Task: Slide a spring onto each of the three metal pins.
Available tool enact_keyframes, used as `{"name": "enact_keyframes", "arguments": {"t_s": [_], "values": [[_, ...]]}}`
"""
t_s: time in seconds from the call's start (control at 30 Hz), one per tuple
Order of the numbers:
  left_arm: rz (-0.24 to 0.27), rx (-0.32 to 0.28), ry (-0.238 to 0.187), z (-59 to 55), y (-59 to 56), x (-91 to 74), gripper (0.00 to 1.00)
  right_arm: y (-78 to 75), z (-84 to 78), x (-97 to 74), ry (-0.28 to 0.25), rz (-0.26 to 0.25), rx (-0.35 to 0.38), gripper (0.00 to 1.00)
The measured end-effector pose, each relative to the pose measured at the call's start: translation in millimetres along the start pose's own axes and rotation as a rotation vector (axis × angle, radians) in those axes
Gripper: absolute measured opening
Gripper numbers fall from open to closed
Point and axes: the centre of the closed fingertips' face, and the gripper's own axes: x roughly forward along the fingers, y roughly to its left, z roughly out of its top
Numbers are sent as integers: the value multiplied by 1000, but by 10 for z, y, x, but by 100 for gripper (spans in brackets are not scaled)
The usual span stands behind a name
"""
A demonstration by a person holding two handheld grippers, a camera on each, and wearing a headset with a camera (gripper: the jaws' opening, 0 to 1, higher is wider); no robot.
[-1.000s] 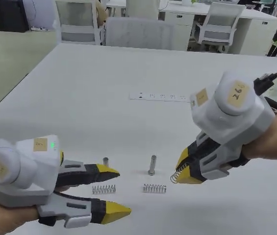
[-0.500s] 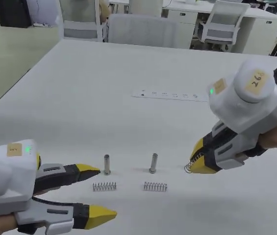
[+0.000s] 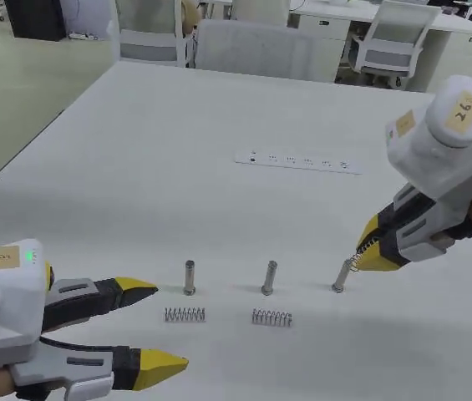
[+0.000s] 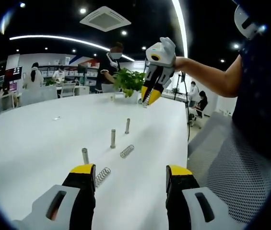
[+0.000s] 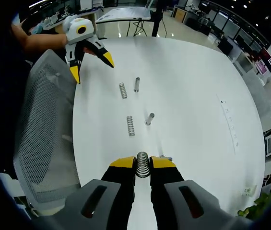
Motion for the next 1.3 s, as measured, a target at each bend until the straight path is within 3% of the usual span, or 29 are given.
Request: {"name": "enact_keyframes", "arguments": {"t_s": [0.3, 0.57, 1.3], "values": [[15, -4, -6, -4, 18, -18, 54, -278, -149, 90, 46, -18, 27, 9], [25, -3, -4, -21, 32, -29, 55, -411, -240, 234, 93, -21, 24, 9], [39, -17, 3, -58, 78, -79, 52, -537, -320, 540, 142, 19, 38, 9]]}}
